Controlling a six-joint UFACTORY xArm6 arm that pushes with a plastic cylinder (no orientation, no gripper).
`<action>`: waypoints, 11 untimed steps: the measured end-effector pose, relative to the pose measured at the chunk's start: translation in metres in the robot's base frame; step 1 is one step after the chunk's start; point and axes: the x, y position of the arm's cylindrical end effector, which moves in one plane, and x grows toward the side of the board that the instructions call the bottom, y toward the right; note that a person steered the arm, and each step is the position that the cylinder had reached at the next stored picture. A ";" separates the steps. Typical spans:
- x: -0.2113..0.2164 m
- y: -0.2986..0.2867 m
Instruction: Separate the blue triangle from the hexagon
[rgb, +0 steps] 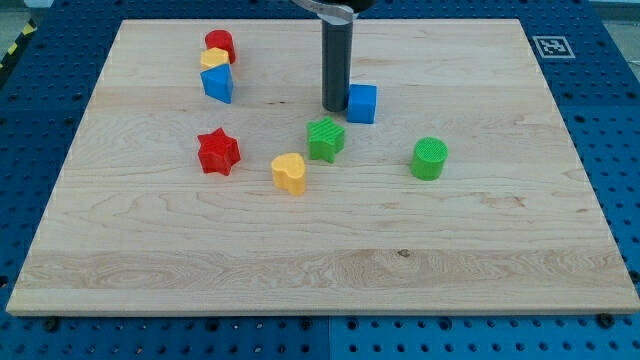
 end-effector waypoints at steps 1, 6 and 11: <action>0.000 0.005; -0.022 -0.209; -0.048 -0.170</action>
